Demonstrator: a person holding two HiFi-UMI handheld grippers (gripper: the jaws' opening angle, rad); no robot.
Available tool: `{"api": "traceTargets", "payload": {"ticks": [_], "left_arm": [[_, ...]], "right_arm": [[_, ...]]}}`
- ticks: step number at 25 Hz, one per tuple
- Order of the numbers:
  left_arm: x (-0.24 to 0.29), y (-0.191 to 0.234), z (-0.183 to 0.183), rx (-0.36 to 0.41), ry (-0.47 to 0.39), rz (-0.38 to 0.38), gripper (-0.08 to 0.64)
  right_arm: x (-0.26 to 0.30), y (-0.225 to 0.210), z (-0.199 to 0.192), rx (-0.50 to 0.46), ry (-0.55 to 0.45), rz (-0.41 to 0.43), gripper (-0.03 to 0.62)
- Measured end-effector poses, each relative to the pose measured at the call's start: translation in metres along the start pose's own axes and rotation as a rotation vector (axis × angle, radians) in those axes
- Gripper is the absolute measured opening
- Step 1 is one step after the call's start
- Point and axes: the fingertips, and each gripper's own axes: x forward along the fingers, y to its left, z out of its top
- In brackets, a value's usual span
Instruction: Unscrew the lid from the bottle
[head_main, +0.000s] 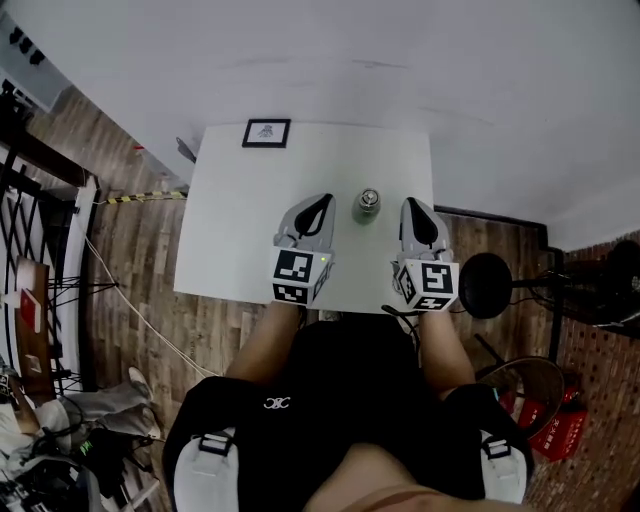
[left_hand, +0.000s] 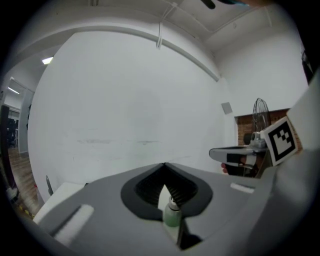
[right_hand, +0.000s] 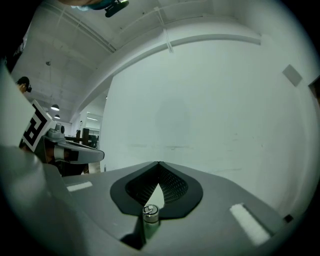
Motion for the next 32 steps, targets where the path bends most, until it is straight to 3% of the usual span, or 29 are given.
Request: {"api": "traceTargets", "payload": {"ticks": [12, 17, 25, 32], "left_arm": [[0.035, 0.021, -0.035, 0.004, 0.037, -0.045, 0.055], [0.047, 0.011, -0.060, -0.028, 0.054, -0.153, 0.089], [0.054, -0.012, -0.101, 0.018, 0.114, -0.297, 0.321], [0.066, -0.030, -0.130, 0.053, 0.156, -0.388, 0.355]], "right_arm": [[0.029, -0.008, -0.028, 0.005, 0.030, -0.051, 0.002], [0.036, -0.007, -0.037, -0.005, 0.029, -0.057, 0.006], [0.045, 0.018, -0.059, 0.009, 0.083, 0.055, 0.168], [0.054, 0.034, -0.092, -0.003, 0.175, 0.119, 0.242]]}}
